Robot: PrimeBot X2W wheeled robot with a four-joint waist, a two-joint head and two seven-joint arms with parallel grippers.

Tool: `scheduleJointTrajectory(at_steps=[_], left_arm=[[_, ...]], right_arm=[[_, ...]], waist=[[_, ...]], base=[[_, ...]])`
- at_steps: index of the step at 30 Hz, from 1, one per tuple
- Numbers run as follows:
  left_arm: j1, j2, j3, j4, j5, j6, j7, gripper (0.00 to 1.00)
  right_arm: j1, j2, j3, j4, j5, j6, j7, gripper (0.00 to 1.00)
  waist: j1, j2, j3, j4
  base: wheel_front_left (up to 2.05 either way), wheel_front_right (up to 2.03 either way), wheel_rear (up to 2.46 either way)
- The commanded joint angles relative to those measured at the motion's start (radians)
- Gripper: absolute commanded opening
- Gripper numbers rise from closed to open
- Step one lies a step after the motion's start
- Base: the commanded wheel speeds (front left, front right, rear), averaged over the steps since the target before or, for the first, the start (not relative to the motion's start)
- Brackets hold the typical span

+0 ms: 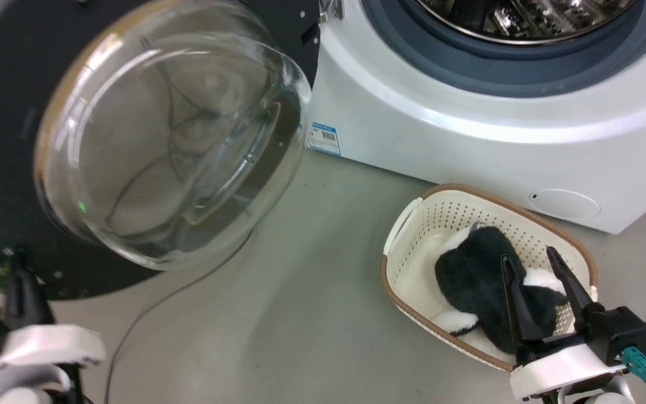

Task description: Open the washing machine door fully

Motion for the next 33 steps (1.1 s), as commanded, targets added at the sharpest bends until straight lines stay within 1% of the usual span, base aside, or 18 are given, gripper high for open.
scheduleJointTrajectory(at_steps=[1,8,13,22,28,33], left_arm=[[-0.024,0.013,0.019,0.008,-0.003,-0.003,-0.004,0.0],[-0.125,0.049,0.119,0.107,-0.006,-0.036,-0.004,0.0],[-0.194,0.063,0.155,0.17,0.004,-0.058,-0.004,0.0],[-0.31,0.113,0.215,0.288,0.018,-0.085,-0.004,0.0],[-0.319,0.111,0.237,0.312,0.042,-0.102,-0.004,0.0],[-0.291,0.081,0.259,0.28,0.052,-0.118,-0.004,0.0]], right_arm=[[-0.015,0.001,-0.002,-0.001,-0.002,0.001,-0.004,1.0],[-0.037,-0.002,-0.003,-0.004,-0.017,0.001,-0.004,1.0],[-0.053,-0.012,-0.001,-0.005,-0.021,0.001,-0.004,1.0],[-0.078,-0.028,0.012,-0.003,-0.02,0.001,-0.004,1.0],[-0.075,-0.024,0.013,0.002,-0.019,0.001,-0.004,1.0],[-0.057,-0.016,0.007,0.008,-0.014,0.001,-0.004,1.0]], waist=[[-0.0001,0.0,0.008,0.0],[-0.0001,0.0,0.047,-0.004],[-0.0001,0.0,0.073,-0.006],[-0.0001,0.0,0.101,-0.026],[-0.0001,0.0,0.083,-0.038],[-0.0001,0.0,0.037,-0.041]], base=[[0.0,0.0,0.0],[0.0,0.0,0.0],[0.0,0.0,0.0],[0.0,0.0,0.0],[0.0,0.0,0.0],[0.0,0.0,0.0]])
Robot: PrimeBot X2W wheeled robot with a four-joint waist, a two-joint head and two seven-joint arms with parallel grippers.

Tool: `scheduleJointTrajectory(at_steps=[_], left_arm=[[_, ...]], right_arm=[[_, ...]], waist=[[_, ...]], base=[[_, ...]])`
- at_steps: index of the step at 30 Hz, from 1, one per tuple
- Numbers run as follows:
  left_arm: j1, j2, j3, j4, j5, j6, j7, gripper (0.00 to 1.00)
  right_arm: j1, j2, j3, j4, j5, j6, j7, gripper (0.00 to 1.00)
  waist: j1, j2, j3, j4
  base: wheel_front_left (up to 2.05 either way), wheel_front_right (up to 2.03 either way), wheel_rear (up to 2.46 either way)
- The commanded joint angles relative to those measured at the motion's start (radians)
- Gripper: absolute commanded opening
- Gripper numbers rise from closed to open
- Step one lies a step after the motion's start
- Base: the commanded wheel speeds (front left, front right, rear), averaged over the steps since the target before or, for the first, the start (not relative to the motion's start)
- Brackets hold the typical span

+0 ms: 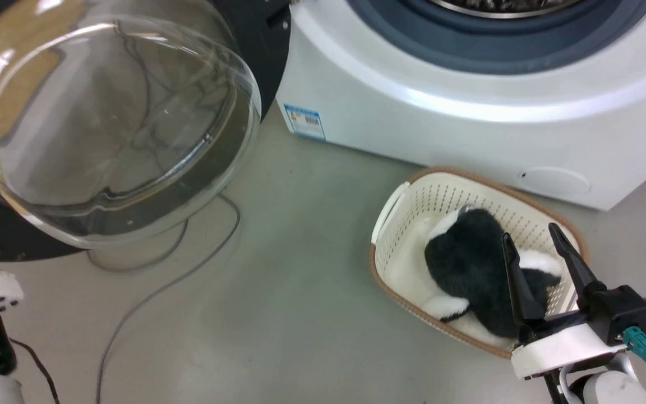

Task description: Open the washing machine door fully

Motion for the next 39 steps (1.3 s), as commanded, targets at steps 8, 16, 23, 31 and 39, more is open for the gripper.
scheduleJointTrajectory(at_steps=[8,16,23,31,39], left_arm=[[0.104,-0.056,-0.018,-0.118,0.057,-0.048,-0.004,0.0],[0.199,-0.131,-0.12,-0.236,0.107,-0.077,-0.004,0.0],[0.273,-0.161,-0.201,-0.298,0.107,-0.095,-0.004,0.0],[0.352,-0.167,-0.278,-0.358,0.092,-0.109,-0.004,1.0],[0.422,-0.178,-0.347,-0.402,0.074,-0.114,-0.004,1.0]], right_arm=[[0.052,0.016,-0.013,0.004,0.017,0.001,-0.005,1.0],[0.096,0.019,-0.013,-0.011,0.065,0.001,-0.005,1.0],[0.125,0.019,-0.018,-0.046,0.084,0.001,-0.005,1.0],[0.154,0.019,-0.023,-0.079,0.085,0.001,-0.005,1.0],[0.18,0.019,-0.037,-0.1,0.083,0.001,-0.005,1.0]], waist=[[-0.0001,0.0,-0.138,-0.009],[-0.0001,0.0,-0.239,-0.035],[-0.0001,0.0,-0.291,-0.096],[-0.0001,0.0,-0.326,-0.18],[-0.0001,0.0,-0.344,-0.257]], base=[[0.0,0.0,0.0],[0.0,0.0,0.0],[0.0,0.0,0.0],[0.0,0.0,0.0],[0.0,0.0,0.0]])
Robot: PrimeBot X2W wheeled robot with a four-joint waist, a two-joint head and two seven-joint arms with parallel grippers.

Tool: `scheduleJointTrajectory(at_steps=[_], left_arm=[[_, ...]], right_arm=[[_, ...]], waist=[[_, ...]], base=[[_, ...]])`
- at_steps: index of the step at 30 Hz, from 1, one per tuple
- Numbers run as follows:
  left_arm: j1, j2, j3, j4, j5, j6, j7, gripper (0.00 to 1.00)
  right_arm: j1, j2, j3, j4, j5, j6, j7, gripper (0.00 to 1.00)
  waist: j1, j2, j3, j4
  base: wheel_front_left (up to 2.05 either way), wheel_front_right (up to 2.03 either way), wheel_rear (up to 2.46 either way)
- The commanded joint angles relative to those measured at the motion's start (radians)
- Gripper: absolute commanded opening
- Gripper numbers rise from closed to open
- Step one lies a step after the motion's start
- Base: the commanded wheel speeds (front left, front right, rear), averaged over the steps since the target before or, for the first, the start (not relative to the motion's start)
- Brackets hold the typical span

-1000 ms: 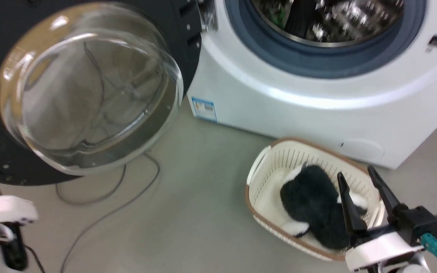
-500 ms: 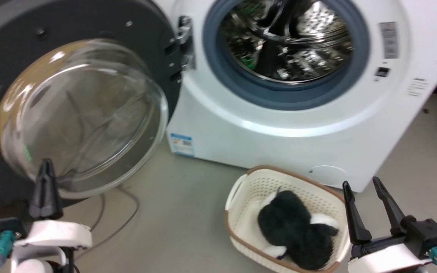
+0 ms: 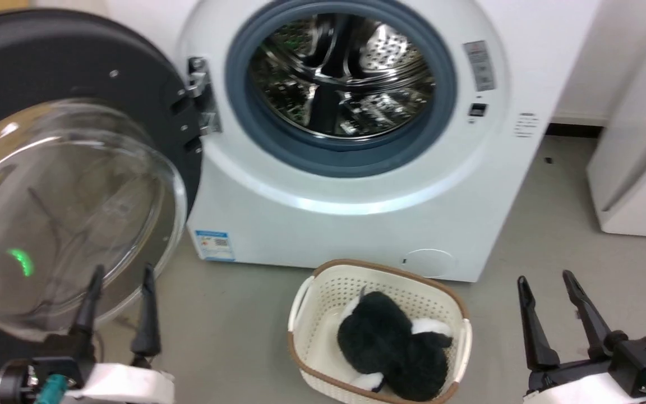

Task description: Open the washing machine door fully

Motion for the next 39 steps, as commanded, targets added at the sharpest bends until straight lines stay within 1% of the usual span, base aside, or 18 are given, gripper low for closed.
scheduleJointTrajectory(at_steps=[1,8,13,18,19,39], left_arm=[[0.023,-0.007,-0.015,-0.007,-0.004,-0.002,-0.004,1.0],[0.059,-0.012,-0.058,0.014,-0.003,-0.003,-0.004,1.0],[0.088,-0.014,-0.054,0.027,-0.004,-0.003,-0.004,1.0],[0.108,-0.015,-0.046,0.03,0.001,0.0,-0.004,1.0],[0.1,-0.016,-0.049,0.03,0.003,0.001,0.0,0.0],[0.09,-0.016,-0.067,0.018,0.011,0.019,0.035,0.0]], right_arm=[[0.016,0.003,-0.004,-0.007,0.004,0.001,-0.005,1.0],[0.03,0.003,-0.006,-0.013,0.005,0.001,-0.005,1.0],[0.039,0.003,-0.007,-0.016,0.009,0.001,-0.005,1.0],[0.051,0.003,-0.008,-0.017,0.012,0.001,-0.005,1.0],[0.039,0.0,-0.008,-0.012,0.002,0.0,0.0,0.0],[0.027,0.0,-0.005,-0.012,-0.013,0.0,0.034,0.0]], waist=[[0.0001,0.0,-0.009,-0.027],[0.0001,0.0,-0.014,-0.082],[0.0001,0.0,-0.019,-0.118],[0.0001,0.0,-0.022,-0.136],[0.0001,0.0,-0.022,-0.136],[0.0001,0.0,-0.019,-0.134]], base=[[0.0,0.0,0.0],[0.0,0.0,0.0],[0.0,0.0,0.0],[0.0,0.0,0.0],[0.0,0.0,0.0],[0.0,0.0,0.0]])
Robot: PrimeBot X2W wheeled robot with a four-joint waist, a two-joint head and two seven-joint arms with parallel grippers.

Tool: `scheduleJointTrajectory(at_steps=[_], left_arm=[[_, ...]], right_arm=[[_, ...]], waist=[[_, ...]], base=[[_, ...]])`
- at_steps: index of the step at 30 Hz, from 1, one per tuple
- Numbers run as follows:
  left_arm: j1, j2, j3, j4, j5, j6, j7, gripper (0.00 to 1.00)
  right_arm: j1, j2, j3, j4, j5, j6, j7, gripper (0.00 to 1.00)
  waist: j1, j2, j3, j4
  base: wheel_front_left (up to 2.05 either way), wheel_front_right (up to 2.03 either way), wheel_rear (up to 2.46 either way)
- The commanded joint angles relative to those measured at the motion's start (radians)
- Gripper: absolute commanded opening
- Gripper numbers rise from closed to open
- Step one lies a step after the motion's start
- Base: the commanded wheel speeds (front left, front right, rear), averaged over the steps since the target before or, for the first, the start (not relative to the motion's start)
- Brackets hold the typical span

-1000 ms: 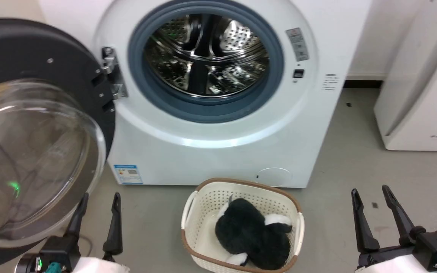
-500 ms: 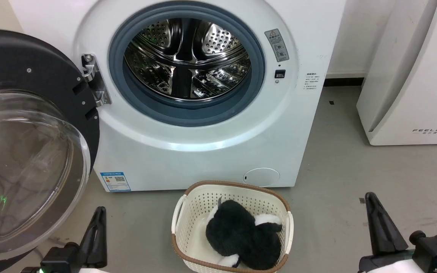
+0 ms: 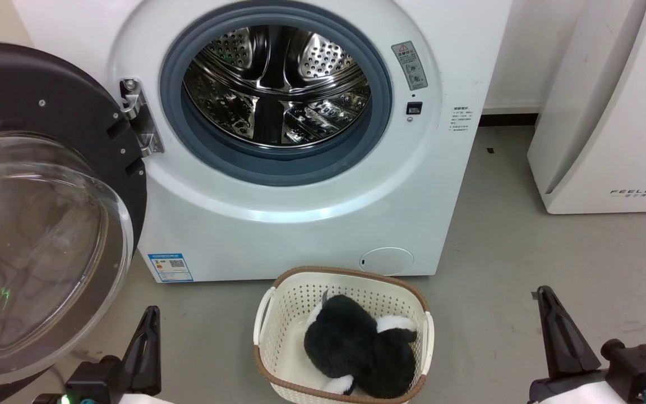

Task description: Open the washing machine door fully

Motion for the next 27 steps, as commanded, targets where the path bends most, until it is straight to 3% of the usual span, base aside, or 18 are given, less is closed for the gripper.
scheduleJointTrajectory(at_steps=[1,27], left_arm=[[-0.01,0.0,-0.005,-0.007,0.005,0.007,0.007,0.0],[-0.028,-0.001,-0.03,-0.027,0.018,0.033,0.063,0.0]], right_arm=[[-0.01,0.0,0.002,-0.003,-0.006,0.0,0.008,0.0],[-0.027,0.001,0.007,-0.007,-0.027,0.0,0.064,0.0]], waist=[[0.0,0.0,0.001,0.0],[0.0,0.0,0.007,0.006]], base=[[0.0,0.0,0.0],[0.0,0.0,0.0]])
